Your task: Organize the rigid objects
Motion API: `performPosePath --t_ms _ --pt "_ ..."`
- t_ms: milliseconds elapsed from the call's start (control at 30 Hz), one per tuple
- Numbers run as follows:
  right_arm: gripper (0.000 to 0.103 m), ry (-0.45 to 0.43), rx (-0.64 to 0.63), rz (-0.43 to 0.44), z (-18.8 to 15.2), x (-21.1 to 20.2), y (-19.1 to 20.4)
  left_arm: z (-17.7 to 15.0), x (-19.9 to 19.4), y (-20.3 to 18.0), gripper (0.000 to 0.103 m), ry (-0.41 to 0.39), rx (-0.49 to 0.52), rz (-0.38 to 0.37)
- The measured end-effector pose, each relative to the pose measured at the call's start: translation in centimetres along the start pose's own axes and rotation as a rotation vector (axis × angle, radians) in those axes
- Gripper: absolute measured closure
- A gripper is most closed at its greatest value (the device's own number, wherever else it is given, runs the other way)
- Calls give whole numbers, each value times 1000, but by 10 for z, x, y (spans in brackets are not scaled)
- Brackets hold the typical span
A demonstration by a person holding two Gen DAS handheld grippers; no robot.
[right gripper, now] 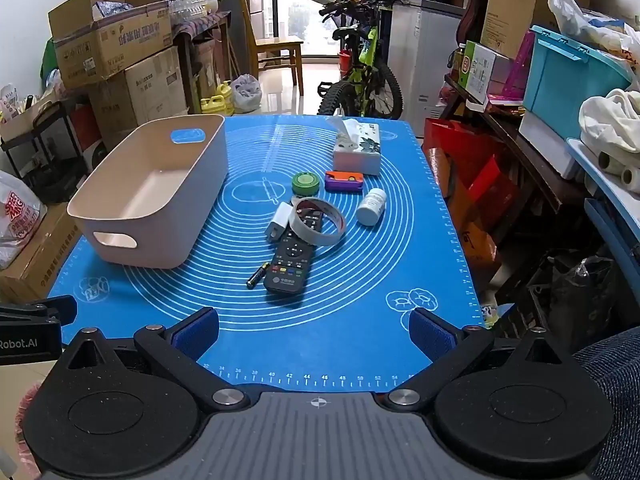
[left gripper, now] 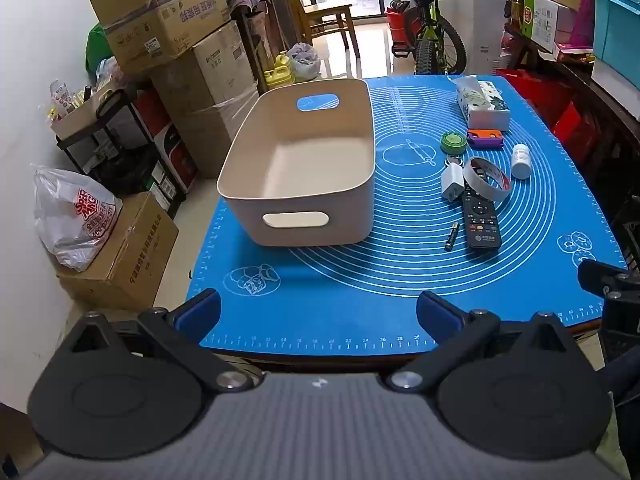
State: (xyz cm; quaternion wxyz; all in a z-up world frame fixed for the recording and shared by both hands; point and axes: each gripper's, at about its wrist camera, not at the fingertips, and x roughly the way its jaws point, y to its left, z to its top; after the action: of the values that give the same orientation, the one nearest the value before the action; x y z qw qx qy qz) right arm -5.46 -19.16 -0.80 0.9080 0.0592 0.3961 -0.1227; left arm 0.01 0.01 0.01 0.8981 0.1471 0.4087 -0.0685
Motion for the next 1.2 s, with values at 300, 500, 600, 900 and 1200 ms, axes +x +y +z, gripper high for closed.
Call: performPosePath --t_ms 300,500,600,900,1200 --pt "2 3 0 2 0 0 0 0 0 0 0 -2 0 1" --pt "2 11 -5 -6 -3 5 1 0 0 0 0 -3 0 3" --pt "2 13 -9 -10 -1 3 3 0 0 0 0 -2 0 3" --pt "2 15 -12 -11 -1 4 2 2 -1 -1 0 -3 3 -1" --pt "2 16 -13 -12 -1 4 3 2 -1 -1 0 -3 3 1"
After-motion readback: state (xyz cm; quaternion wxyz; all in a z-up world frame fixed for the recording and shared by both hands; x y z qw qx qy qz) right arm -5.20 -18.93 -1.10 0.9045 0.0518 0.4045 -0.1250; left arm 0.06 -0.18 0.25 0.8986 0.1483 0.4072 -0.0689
